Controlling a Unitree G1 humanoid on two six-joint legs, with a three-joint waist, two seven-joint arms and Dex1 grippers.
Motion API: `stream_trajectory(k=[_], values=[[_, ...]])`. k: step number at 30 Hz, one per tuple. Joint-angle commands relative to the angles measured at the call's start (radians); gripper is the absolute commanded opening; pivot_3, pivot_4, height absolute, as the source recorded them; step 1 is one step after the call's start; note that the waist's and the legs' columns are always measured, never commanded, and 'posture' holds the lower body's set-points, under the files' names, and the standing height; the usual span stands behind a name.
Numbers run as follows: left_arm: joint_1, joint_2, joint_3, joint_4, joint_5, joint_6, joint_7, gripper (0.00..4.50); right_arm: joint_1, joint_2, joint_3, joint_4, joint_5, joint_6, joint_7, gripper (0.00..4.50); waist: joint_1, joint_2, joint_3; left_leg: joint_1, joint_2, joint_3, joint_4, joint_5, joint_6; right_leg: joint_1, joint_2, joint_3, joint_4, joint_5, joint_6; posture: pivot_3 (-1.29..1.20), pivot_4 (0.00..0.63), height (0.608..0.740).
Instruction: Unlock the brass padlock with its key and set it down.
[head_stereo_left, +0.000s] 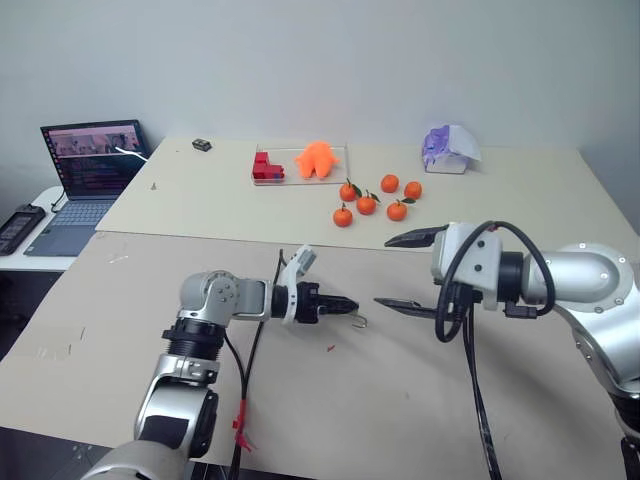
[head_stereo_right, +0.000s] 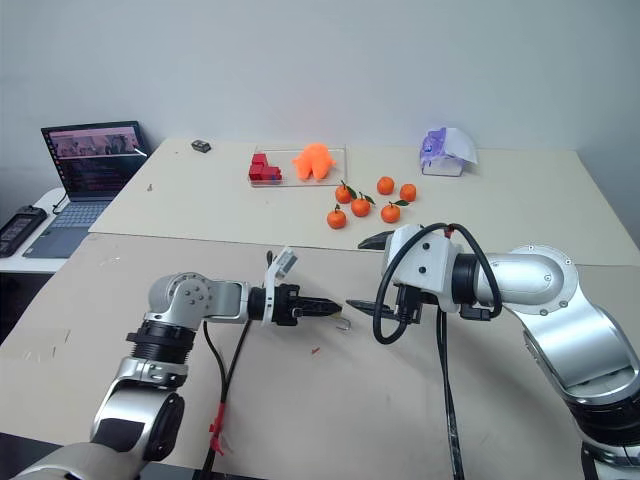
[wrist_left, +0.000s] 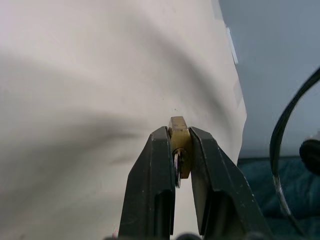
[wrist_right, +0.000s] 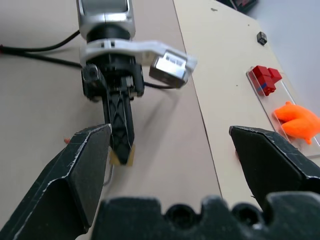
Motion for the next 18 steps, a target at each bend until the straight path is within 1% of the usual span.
stream_trajectory(k=[1, 5, 9, 11, 12, 13, 14, 15, 16, 17, 18], values=[[0.001, -0.055, -0.004, 0.013, 0.04, -0.023, 0.05, 0.04, 0.005, -0.008, -0.054, -0.041, 0.007, 0.01, -0.028, 4.47, -0.001, 0.0, 0.0, 0.0, 0.0, 0.0, 0.0, 0.0, 0.0, 0.0, 0.0, 0.0, 0.0, 0.0, 0.0, 0.0, 0.15, 0.723], [0.02, -0.12, 0.019, 0.034, 0.076, -0.04, 0.111, 0.04, 0.005, -0.007, -0.067, -0.051, 0.012, 0.022, -0.047, 4.47, -0.004, 0.0, 0.0, 0.0, -0.002, -0.002, 0.0, 0.0, 0.0, 0.0, 0.0, 0.001, 0.0, 0.0, 0.0, 0.0, 0.15, 0.723], [0.037, -0.139, 0.034, 0.039, 0.1, -0.033, 0.145, 0.04, 0.009, -0.014, -0.074, -0.055, 0.013, 0.025, -0.05, 4.47, -0.007, 0.0, 0.0, 0.0, -0.007, -0.009, -0.001, 0.0, 0.0, 0.0, 0.0, 0.003, 0.001, 0.0, 0.0, 0.0, 0.15, 0.723], [0.039, -0.139, 0.048, 0.044, 0.106, -0.032, 0.158, 1.04, 0.012, -0.017, -0.076, -0.055, 0.012, 0.024, -0.05, 4.5, -0.007, 0.0, 0.0, 0.001, -0.007, -0.009, -0.001, 0.0, 0.0, 0.001, 0.0, 0.003, 0.001, 0.0, 0.0, 0.0, 0.15, 0.723], [0.04, -0.136, 0.058, 0.044, 0.105, -0.033, 0.159, 1.25, 0.013, -0.018, -0.076, -0.055, 0.012, 0.023, -0.05, 4.5, -0.007, 0.0, 0.0, 0.001, -0.007, -0.01, -0.001, 0.0, 0.0, 0.001, 0.0, 0.003, 0.001, 0.0, 0.0, 0.0, 0.15, 0.723], [0.043, -0.129, 0.068, 0.041, 0.102, -0.038, 0.154, 1.65, 0.014, -0.017, -0.075, -0.055, 0.013, 0.024, -0.051, 4.5, -0.007, 0.0, 0.0, 0.001, -0.008, -0.01, -0.001, 0.0, 0.0, 0.001, 0.0, 0.003, 0.001, 0.0, 0.0, 0.0, 0.15, 0.723], [0.046, -0.125, 0.074, 0.038, 0.1, -0.041, 0.15, 1.96, 0.016, -0.017, -0.075, -0.055, 0.014, 0.024, -0.051, 4.5, -0.007, 0.0, 0.0, 0.001, -0.008, -0.01, -0.001, 0.0, 0.0, 0.001, 0.0, 0.003, 0.001, 0.0, 0.0, 0.0, 0.15, 0.723], [0.049, -0.118, 0.086, 0.035, 0.097, -0.039, 0.152, 2.43, 0.016, -0.015, -0.073, -0.055, 0.015, 0.024, -0.052, 4.5, -0.008, 0.0, 0.0, 0.001, -0.008, -0.01, -0.001, 0.0, 0.0, 0.001, 0.0, 0.003, 0.001, 0.0, 0.0, 0.0, 0.15, 0.723], [0.051, -0.113, 0.093, 0.034, 0.096, -0.036, 0.154, 2.77, 0.017, -0.013, -0.071, -0.055, 0.016, 0.024, -0.052, 4.5, -0.009, 0.0, 0.0, 0.001, -0.008, -0.01, -0.001, 0.0, 0.0, 0.001, 0.0, 0.003, 0.001, 0.0, 0.0, 0.0, 0.15, 0.723], [0.06, -0.089, 0.105, 0.021, 0.089, -0.019, 0.149, 3.05, 0.017, -0.013, -0.067, -0.052, 0.016, 0.022, -0.049, 4.5, -0.01, 0.0, 0.0, 0.001, -0.008, -0.01, -0.001, 0.0, 0.0, 0.001, 0.0, 0.003, 0.001, 0.0, 0.001, 0.0, 0.15, 0.723], [0.068, -0.063, 0.115, 0.009, 0.082, -0.001, 0.141, 3.5, 0.017, -0.014, -0.064, -0.049, 0.016, 0.019, -0.045, 4.5, -0.013, 0.0, 0.0, 0.001, -0.008, -0.01, -0.001, 0.0, 0.0, 0.002, 0.0, 0.003, 0.001, -0.001, 0.002, 0.0, 0.15, 0.723]])
